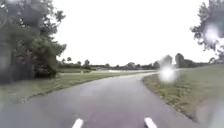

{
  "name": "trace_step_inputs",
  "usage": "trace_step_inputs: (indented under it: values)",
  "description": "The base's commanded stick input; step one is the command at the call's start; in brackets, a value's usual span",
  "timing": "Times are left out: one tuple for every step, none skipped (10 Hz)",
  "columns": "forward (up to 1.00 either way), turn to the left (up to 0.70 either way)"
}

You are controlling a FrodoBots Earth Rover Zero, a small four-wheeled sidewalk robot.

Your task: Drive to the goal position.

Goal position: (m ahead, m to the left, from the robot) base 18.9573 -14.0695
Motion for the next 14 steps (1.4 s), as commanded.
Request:
trace_step_inputs:
  values:
    - [0.85, 0.00]
    - [0.85, 0.00]
    - [0.85, 0.00]
    - [0.85, 0.00]
    - [0.85, 0.00]
    - [0.85, 0.00]
    - [0.85, 0.00]
    - [0.85, 0.00]
    - [0.85, 0.00]
    - [0.85, 0.00]
    - [0.85, 0.00]
    - [0.85, 0.00]
    - [0.85, 0.00]
    - [0.85, 0.00]
